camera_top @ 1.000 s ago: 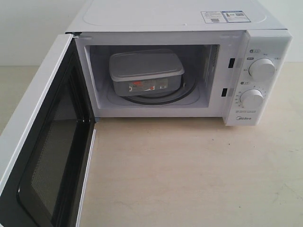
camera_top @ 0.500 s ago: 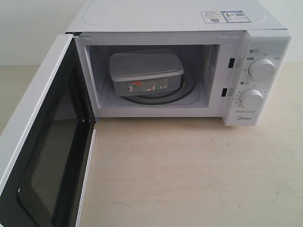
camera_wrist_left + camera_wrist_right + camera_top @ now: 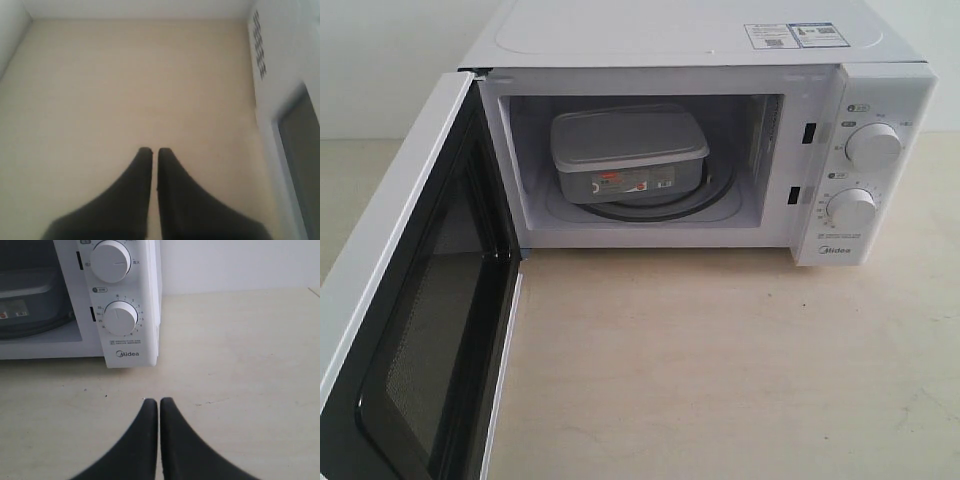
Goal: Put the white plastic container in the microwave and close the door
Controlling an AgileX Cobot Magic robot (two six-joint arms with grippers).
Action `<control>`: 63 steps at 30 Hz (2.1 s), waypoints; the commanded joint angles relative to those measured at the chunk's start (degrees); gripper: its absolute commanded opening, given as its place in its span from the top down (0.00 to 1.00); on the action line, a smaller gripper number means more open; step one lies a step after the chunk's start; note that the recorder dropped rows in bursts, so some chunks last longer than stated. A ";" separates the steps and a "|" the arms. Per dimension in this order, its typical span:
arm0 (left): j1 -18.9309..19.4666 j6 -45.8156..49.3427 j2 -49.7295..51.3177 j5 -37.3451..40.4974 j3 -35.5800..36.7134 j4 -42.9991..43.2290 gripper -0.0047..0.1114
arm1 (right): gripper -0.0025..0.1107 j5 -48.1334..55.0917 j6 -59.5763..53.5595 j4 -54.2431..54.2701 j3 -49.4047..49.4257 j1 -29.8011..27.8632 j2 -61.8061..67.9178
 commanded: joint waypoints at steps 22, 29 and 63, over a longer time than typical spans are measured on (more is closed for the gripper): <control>-0.31 40.69 18.80 7.41 3.33 -38.19 0.92 | 0.98 -0.34 0.00 0.07 -0.03 -0.26 -0.32; -7.22 41.93 19.66 7.41 6.45 -38.42 0.92 | 0.98 -0.34 0.00 0.07 -0.03 -0.26 -0.32; -26.73 46.43 33.29 -17.29 -4.52 -44.02 0.92 | 0.98 -0.62 0.00 0.18 -0.03 -0.26 -0.32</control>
